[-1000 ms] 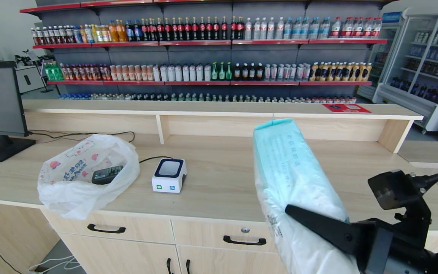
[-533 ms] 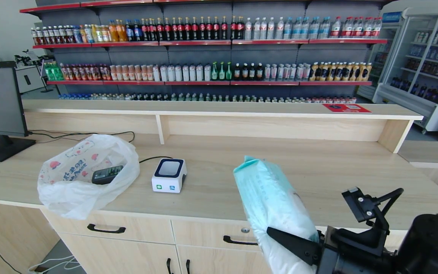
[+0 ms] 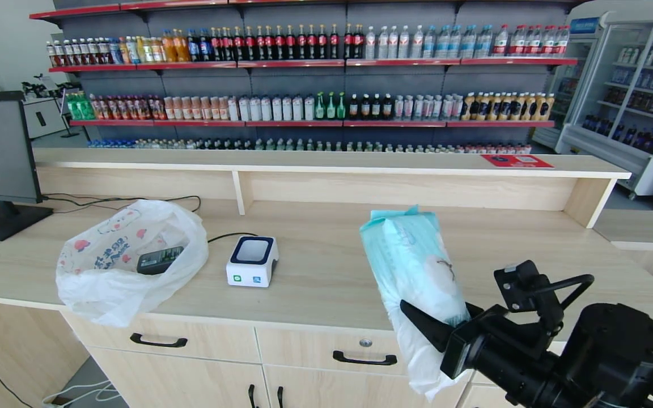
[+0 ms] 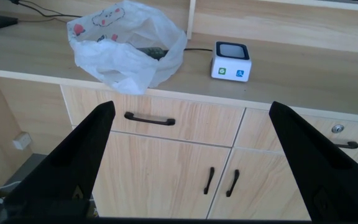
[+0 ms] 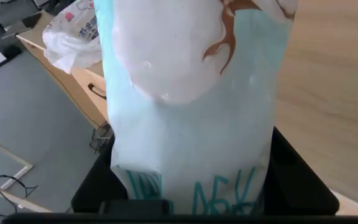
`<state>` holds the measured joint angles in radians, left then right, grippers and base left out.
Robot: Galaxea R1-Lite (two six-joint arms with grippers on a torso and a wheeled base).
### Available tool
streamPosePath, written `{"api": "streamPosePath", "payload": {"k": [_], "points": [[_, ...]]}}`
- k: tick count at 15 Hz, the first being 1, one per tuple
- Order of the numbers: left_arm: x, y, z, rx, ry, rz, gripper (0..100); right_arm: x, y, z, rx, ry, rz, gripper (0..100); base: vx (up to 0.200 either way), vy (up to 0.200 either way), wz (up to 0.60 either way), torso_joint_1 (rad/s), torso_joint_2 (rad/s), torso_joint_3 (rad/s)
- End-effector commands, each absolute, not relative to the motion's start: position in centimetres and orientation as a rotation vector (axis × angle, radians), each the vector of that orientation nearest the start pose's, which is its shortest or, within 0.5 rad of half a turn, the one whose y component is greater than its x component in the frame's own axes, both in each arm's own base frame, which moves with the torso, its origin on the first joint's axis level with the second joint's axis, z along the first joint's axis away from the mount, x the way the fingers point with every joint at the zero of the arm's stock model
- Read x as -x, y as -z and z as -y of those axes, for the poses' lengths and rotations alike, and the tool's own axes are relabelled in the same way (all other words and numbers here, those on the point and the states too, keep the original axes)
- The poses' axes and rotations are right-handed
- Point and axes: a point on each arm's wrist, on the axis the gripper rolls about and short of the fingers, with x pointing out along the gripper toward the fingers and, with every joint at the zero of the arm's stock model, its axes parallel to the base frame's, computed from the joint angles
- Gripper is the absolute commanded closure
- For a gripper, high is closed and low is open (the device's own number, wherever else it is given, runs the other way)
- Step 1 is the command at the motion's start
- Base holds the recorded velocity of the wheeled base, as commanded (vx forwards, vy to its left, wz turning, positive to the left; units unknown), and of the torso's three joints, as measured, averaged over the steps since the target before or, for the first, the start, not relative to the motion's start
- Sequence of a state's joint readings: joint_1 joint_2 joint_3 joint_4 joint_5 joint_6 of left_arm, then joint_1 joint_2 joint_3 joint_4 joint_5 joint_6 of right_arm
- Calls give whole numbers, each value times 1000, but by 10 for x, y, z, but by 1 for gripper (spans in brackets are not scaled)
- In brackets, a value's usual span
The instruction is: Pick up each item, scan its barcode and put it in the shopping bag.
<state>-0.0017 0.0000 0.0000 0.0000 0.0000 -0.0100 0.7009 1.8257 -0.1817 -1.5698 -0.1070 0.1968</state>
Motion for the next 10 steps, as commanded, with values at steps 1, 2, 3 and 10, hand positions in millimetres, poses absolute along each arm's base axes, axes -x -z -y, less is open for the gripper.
{"api": "streamPosePath", "payload": {"k": [1, 2, 3, 10], "points": [[23, -75, 0, 9, 2, 0, 0, -193, -107, -159, -146, -552, -85, 100, 0, 0, 0, 0, 0, 0], [23, -75, 0, 11, 2, 0, 0, -201, -119, -165, -135, -514, -14, 100, 0, 0, 0, 0, 0, 0], [23, -75, 0, 11, 2, 0, 0, -206, -124, -168, -141, -495, 19, 100, 0, 0, 0, 0, 0, 0], [23, -75, 0, 11, 2, 0, 0, -224, -131, -182, -164, -456, 73, 100, -29, 0, 0, 2, 0, 0]]}}
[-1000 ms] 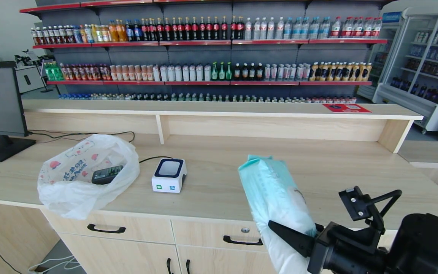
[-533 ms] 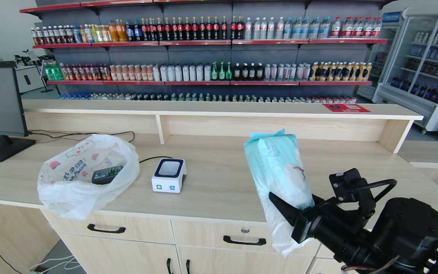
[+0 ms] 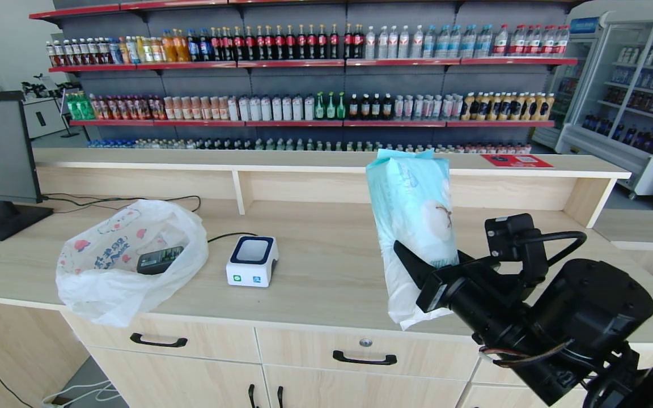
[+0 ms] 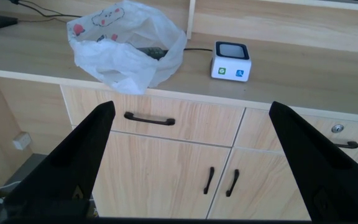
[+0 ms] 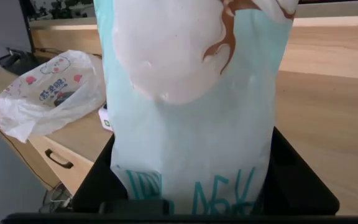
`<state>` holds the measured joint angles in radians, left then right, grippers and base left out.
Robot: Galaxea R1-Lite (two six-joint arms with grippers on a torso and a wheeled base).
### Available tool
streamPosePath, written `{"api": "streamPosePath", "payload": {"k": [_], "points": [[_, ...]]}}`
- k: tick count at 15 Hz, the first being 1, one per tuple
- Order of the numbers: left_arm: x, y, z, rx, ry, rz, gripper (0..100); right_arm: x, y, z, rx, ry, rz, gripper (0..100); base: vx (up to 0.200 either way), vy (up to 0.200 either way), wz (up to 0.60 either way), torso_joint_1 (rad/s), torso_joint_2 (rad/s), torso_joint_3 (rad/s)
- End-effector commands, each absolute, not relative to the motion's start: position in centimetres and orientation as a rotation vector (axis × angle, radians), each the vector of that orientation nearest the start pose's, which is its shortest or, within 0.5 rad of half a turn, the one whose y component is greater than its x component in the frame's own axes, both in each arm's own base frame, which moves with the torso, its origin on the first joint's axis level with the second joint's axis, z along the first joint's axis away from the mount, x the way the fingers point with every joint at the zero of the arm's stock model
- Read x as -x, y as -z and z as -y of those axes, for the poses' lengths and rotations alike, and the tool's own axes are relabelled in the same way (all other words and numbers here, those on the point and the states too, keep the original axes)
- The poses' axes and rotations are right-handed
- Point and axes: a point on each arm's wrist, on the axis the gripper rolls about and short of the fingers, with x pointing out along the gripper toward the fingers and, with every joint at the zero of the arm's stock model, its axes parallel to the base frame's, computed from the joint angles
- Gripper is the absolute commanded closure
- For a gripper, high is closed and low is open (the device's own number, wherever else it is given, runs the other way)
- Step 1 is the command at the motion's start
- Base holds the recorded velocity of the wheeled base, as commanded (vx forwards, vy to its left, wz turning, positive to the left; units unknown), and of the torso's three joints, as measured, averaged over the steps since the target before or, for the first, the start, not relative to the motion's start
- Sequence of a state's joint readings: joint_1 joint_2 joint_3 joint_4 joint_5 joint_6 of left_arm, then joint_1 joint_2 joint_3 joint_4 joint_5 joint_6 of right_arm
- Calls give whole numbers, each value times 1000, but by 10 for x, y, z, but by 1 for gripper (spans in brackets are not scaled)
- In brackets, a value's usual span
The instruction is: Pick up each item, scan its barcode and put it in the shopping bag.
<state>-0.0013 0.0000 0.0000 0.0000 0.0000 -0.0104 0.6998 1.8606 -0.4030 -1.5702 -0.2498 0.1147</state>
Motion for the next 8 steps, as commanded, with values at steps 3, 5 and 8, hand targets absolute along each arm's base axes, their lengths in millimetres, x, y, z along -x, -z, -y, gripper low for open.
{"api": "streamPosePath", "payload": {"k": [3, 5, 8], "points": [[23, -75, 0, 11, 2, 0, 0, -227, -129, -188, -164, -465, 71, 100, -200, 0, 0, 14, 9, 1], [23, -75, 0, 11, 2, 0, 0, -230, -128, -190, -166, -465, 72, 100, -100, 0, 0, 6, -4, -4], [23, -75, 0, 9, 2, 0, 0, -236, -128, -196, -176, -468, 85, 100, 0, 0, 0, 0, 0, 0]]}}
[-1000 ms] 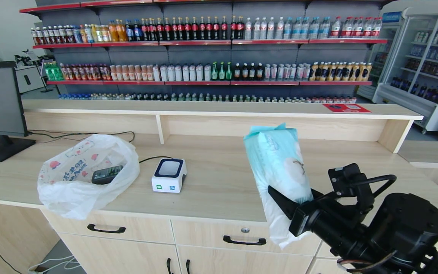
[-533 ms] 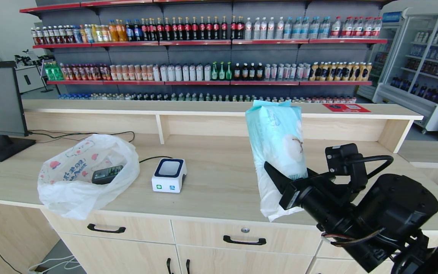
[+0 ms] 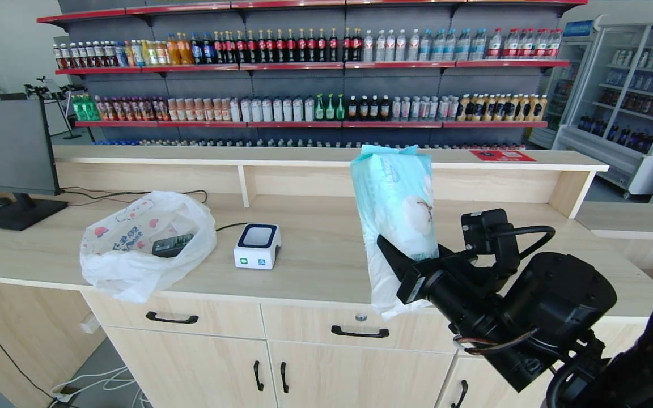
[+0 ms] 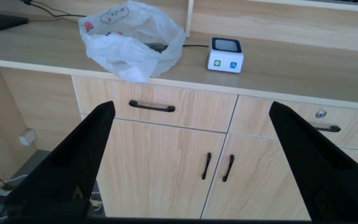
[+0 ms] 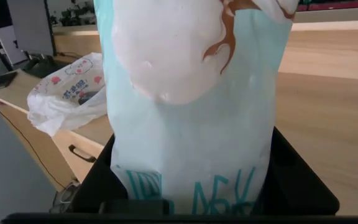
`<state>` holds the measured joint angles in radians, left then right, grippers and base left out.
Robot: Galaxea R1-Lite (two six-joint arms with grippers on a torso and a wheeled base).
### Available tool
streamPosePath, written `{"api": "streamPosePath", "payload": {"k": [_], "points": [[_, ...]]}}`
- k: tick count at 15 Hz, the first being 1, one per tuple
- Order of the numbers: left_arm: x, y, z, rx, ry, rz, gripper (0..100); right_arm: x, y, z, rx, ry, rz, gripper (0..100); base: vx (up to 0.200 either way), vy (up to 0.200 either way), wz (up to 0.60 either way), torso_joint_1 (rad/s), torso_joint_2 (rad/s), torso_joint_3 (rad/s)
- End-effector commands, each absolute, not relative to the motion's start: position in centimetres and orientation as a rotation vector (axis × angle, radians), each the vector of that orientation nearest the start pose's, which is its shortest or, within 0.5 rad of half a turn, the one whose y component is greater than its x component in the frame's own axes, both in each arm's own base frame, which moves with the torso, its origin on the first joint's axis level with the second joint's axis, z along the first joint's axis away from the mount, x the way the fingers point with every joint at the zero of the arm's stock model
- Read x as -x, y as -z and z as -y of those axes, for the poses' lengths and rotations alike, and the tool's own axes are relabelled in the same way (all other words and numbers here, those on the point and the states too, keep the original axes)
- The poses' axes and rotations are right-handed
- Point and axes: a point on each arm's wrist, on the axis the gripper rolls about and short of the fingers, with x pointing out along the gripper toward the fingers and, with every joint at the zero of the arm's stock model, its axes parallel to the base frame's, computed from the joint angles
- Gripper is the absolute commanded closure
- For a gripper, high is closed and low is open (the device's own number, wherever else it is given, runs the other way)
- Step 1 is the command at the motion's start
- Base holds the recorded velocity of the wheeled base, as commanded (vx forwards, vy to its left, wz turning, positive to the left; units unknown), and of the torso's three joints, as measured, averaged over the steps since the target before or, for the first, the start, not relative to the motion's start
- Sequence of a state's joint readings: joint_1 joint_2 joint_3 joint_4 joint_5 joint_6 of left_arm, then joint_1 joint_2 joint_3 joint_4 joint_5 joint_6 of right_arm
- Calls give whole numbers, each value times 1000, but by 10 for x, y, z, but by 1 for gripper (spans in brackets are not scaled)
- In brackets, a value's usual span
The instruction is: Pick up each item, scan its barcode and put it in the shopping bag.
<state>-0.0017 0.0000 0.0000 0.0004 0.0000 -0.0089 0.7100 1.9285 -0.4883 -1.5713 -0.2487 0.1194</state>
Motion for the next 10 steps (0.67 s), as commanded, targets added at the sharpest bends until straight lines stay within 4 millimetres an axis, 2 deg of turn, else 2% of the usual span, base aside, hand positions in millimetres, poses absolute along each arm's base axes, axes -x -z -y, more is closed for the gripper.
{"api": "streamPosePath", "payload": {"k": [1, 10], "points": [[23, -75, 0, 9, 2, 0, 0, -237, -126, -196, -175, -466, 79, 100, 0, 200, 0, 17, 22, -2], [23, -75, 0, 11, 2, 0, 0, -239, -125, -197, -172, -461, 78, 100, 0, 200, 0, 5, 1, 0]]}}
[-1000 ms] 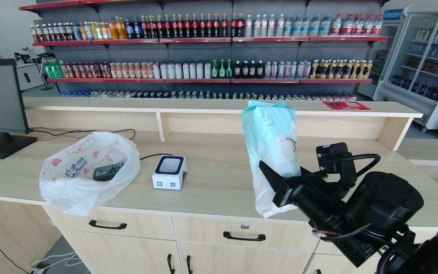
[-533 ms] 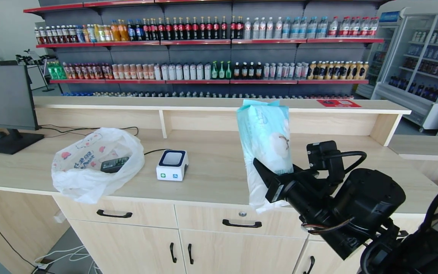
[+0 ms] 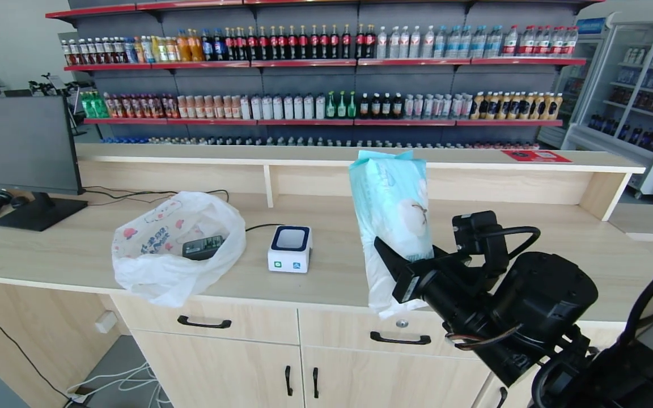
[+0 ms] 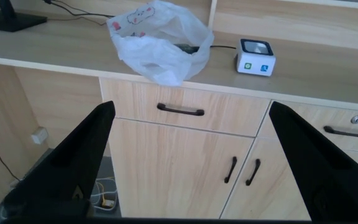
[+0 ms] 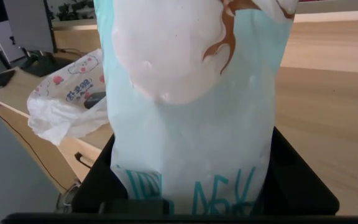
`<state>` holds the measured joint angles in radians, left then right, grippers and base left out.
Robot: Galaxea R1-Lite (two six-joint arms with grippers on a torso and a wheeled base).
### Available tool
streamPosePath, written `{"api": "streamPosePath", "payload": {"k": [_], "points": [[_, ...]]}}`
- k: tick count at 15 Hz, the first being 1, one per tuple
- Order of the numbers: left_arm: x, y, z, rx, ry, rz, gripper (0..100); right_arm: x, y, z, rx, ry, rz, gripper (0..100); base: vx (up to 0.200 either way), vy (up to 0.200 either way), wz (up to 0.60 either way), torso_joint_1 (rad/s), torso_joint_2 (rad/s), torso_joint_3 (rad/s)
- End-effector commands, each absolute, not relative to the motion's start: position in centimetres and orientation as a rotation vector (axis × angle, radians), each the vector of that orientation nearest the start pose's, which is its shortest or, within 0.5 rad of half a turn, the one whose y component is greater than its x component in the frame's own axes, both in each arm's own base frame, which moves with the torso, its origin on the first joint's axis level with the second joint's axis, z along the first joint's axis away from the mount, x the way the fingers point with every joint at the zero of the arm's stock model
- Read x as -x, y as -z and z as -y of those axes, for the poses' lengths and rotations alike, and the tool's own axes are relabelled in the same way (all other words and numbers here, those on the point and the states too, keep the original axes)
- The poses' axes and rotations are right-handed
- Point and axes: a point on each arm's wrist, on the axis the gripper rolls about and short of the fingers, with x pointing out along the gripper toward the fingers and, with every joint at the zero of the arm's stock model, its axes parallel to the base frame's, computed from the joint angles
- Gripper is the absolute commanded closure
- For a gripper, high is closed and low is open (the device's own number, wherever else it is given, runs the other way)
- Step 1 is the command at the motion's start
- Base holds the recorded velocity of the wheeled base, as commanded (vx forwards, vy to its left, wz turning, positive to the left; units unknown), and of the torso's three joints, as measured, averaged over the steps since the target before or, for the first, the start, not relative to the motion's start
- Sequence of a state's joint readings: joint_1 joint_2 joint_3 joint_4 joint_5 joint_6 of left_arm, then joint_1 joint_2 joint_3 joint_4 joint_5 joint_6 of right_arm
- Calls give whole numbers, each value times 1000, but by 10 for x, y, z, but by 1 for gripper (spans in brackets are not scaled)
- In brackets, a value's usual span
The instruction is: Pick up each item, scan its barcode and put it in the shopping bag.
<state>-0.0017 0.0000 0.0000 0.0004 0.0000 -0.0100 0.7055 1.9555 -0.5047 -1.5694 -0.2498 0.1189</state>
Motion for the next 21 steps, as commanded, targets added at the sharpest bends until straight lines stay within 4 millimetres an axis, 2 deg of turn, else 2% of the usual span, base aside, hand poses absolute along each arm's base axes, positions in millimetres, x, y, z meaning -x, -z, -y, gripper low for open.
{"api": "streamPosePath", "payload": {"k": [1, 3, 8, 20, 21], "points": [[23, -75, 0, 11, 2, 0, 0, -241, -126, -200, -171, -464, 86, 100, 0, 200, 0, 2, 2, 7], [23, -75, 0, 11, 2, 0, 0, -245, -125, -205, -175, -471, 91, 100, 0, 200, 0, 0, 2, 2], [23, -75, 0, 11, 2, 0, 0, -234, -124, -231, -184, -551, 97, 100, 0, 200, 0, 0, 4, 5], [23, -75, 0, 11, 2, 0, 0, -239, -124, -232, -191, -545, 102, 100, 0, 200, 0, 1, 3, 2], [23, -75, 0, 11, 2, 0, 0, -238, -124, -233, -191, -547, 101, 100, 0, 0, 0, 0, 0, 0]]}}
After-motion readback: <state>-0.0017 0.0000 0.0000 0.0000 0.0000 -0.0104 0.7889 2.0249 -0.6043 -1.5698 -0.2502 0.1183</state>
